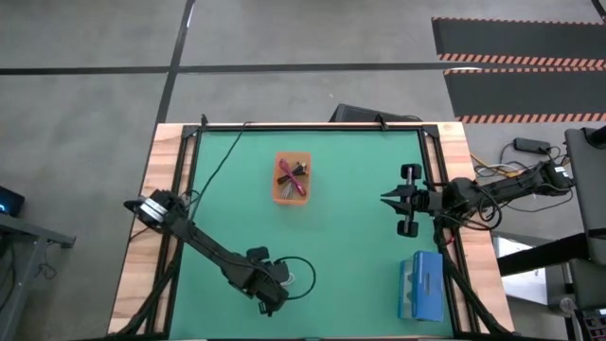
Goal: Pick and place USB-C Cables
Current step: Put the white charger cable into the orange bin
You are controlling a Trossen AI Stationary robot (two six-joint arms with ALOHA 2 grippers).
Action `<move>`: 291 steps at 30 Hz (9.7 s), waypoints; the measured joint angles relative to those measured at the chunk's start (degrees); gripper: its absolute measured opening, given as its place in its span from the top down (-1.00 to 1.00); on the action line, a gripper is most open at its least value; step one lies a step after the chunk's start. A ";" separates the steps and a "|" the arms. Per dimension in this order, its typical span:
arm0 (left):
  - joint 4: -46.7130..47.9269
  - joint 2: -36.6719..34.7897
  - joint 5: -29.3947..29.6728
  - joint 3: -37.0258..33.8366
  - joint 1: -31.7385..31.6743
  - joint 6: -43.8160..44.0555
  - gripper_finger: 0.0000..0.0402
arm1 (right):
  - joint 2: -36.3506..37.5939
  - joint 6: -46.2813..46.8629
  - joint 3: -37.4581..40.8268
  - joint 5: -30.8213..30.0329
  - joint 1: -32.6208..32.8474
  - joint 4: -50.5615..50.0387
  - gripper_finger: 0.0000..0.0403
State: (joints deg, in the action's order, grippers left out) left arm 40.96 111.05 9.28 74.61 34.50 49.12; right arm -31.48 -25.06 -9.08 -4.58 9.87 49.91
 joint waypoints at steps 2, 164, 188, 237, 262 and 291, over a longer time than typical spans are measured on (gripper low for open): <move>0.01 0.26 -0.04 0.00 0.02 0.00 0.31 | 0.00 0.00 0.00 0.00 0.00 0.00 0.86; -6.49 -9.92 2.63 -2.13 -51.17 5.86 0.76 | -0.04 5.80 -0.04 -2.08 -0.02 -1.62 0.86; -9.50 -9.89 2.62 -4.07 -50.88 5.97 0.76 | -0.04 5.55 -0.04 -2.10 -0.02 -1.62 0.86; -9.48 -9.89 1.86 -4.11 -50.84 5.98 0.76 | -0.04 5.35 -0.04 -2.08 -0.02 -1.62 0.86; -8.80 -9.89 1.84 -4.11 -50.84 5.97 0.61 | -0.05 4.92 -0.04 -2.08 -0.02 -1.62 0.86; -8.78 -9.91 1.31 -4.11 -50.86 5.97 0.60 | -0.04 4.92 -0.04 -2.08 -0.02 -1.62 0.86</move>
State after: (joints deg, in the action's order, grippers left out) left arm 32.18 101.14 10.59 70.50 -16.36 55.09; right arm -31.53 -20.14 -9.13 -6.66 9.85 48.29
